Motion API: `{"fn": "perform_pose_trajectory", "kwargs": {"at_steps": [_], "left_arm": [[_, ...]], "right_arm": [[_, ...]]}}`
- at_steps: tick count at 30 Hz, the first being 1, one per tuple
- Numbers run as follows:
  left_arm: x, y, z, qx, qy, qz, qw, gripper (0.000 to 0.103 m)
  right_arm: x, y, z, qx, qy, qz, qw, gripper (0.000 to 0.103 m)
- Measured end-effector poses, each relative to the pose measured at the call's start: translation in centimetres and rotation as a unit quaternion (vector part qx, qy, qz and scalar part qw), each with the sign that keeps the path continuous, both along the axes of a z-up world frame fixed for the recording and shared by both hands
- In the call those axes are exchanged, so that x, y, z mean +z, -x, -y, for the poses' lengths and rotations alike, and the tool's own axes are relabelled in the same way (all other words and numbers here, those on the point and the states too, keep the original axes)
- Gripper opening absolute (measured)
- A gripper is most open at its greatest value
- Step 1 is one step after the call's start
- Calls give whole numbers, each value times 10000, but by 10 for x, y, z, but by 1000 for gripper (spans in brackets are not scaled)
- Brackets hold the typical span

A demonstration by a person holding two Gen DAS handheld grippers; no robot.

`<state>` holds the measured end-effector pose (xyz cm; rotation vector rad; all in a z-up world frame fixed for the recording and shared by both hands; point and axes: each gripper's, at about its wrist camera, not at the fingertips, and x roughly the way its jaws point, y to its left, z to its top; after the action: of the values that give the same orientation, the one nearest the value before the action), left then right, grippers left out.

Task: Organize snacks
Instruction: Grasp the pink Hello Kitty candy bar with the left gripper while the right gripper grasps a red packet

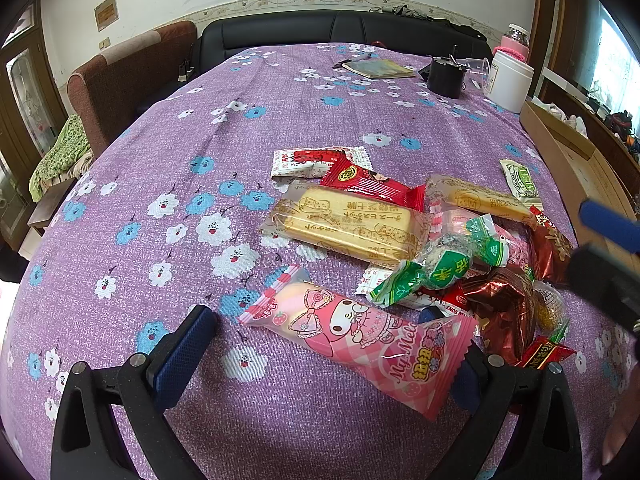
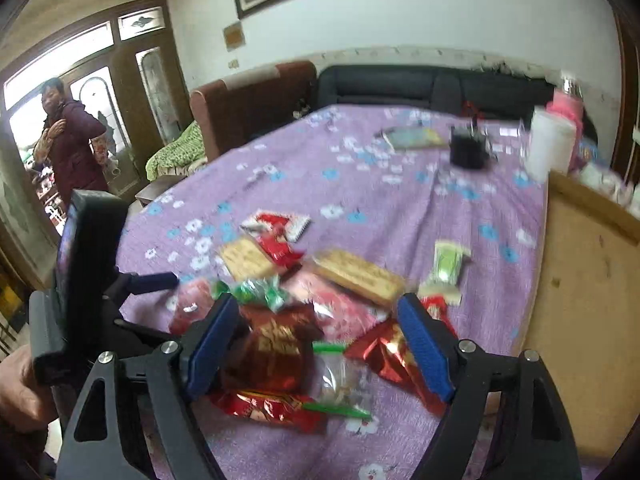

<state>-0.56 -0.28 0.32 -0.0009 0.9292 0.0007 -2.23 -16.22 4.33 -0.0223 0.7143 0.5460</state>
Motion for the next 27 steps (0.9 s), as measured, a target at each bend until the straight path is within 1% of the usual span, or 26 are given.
{"fn": "perform_pose_trajectory", "kwargs": {"at_steps": [2,3,7,10,11,13,14,16,18,22,25,27], "left_arm": [[0,0,0,1,-1,0,10000,103],[0,0,0,2,-1,0,10000,103],[-1,-1,-3,10,6,-7,10000,103],[0,0,-3,-10,-20,-77,10000,103],[0,2,-4,-49,-15,-138,9999,103],[3,7,-7,35,-12,-323,9995,103],[5,13,-9,-12,52,-354,9994,103],[9,29,-14,-136,225,-244,9994,103],[16,45,-21,-95,363,-109,9992,103],[23,54,-35,-62,734,-127,9972,102],[26,57,-40,-60,774,-79,9970,99],[22,54,-43,30,1037,-180,9944,98]], "right_arm": [[-2,-2,6,79,-346,-273,9990,81],[-4,-3,7,83,-428,-350,9984,81],[-4,-2,7,47,-384,-244,9990,81],[-3,-2,7,47,-415,-254,9988,81],[-4,-2,7,50,-417,-270,9988,81],[-4,-4,8,68,-437,-308,9985,81],[-3,-3,8,54,-444,-309,9985,81],[-1,-3,11,24,-473,-285,9985,81],[1,-3,13,19,-485,-292,9984,81],[-1,-3,11,87,-507,-426,9978,81],[-2,0,6,160,-433,-411,9981,81],[-3,2,3,170,-375,-391,9984,81]]}}
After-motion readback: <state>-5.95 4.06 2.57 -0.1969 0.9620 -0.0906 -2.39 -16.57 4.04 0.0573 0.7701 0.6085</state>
